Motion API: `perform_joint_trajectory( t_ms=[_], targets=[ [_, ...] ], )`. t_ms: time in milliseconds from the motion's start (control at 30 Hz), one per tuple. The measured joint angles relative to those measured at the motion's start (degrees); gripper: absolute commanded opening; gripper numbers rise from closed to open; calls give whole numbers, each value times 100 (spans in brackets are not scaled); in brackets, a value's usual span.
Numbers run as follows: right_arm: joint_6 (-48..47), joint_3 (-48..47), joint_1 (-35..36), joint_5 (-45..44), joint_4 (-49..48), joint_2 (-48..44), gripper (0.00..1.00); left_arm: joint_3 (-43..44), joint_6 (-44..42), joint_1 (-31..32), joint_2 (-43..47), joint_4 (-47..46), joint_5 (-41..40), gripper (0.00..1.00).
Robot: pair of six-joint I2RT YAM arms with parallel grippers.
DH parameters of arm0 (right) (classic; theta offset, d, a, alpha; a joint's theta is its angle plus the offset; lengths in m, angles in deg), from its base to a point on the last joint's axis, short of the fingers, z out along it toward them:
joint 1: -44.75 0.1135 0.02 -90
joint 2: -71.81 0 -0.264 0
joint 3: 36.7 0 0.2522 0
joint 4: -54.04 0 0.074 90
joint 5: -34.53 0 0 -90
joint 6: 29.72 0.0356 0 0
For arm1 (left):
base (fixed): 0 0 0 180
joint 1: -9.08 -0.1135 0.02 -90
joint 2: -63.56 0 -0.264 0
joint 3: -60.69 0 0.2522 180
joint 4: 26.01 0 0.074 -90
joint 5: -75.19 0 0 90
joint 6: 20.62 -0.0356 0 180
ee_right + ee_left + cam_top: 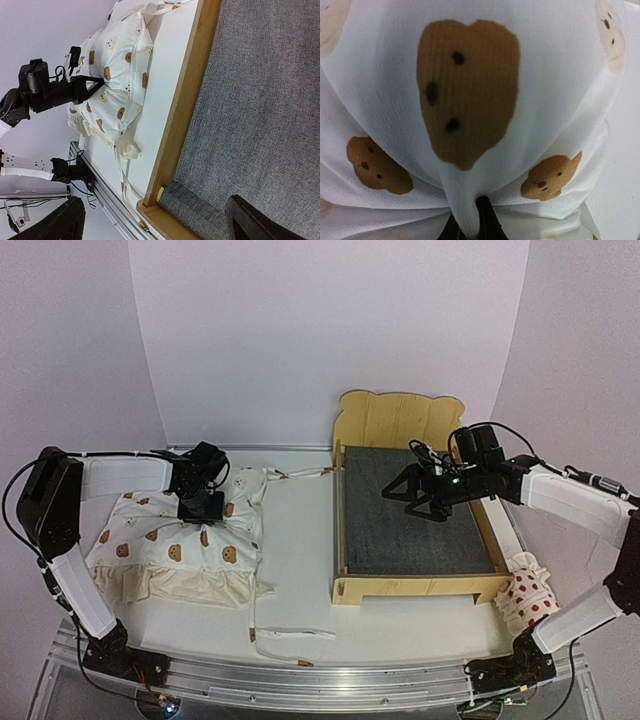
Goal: Set up the pet bed
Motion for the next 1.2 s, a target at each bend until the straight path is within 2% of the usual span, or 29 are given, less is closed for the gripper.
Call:
perform_joint_trajectory(
  t_ms=[200,367,433,467,533,600,667,800,1000,1100,1200],
  targets=[
    [-115,-147,344,-135,221,220,98,22,-57,305,180,-26,87,0],
    [-231,-438,599,-199,398,430,98,120,-213,843,652,-16,118,0],
    [-234,-531,619,-204,426,490,98,200,-210,1002,765,-16,159,6],
    [-234,-573,634,-210,426,520,98,236,-203,1051,800,-16,185,15],
    [-234,-618,659,-225,426,565,98,293,-170,1081,815,-19,264,50],
    [-232,-625,709,-252,444,592,98,317,-206,1077,814,-12,303,80],
    [-229,-625,803,-329,496,599,98,398,-247,1077,790,54,259,97],
    [-187,-625,1188,-670,551,599,98,943,-406,1071,595,270,-26,100],
    [-133,-719,2340,-1335,589,722,98,2561,-746,838,-265,458,-401,96],
    [-111,-879,2957,-1687,528,1047,98,3126,-873,462,-791,512,-282,93],
    [-83,-1062,3591,-2079,335,1601,90,3715,-985,-65,-1531,585,-95,93]
  ],
)
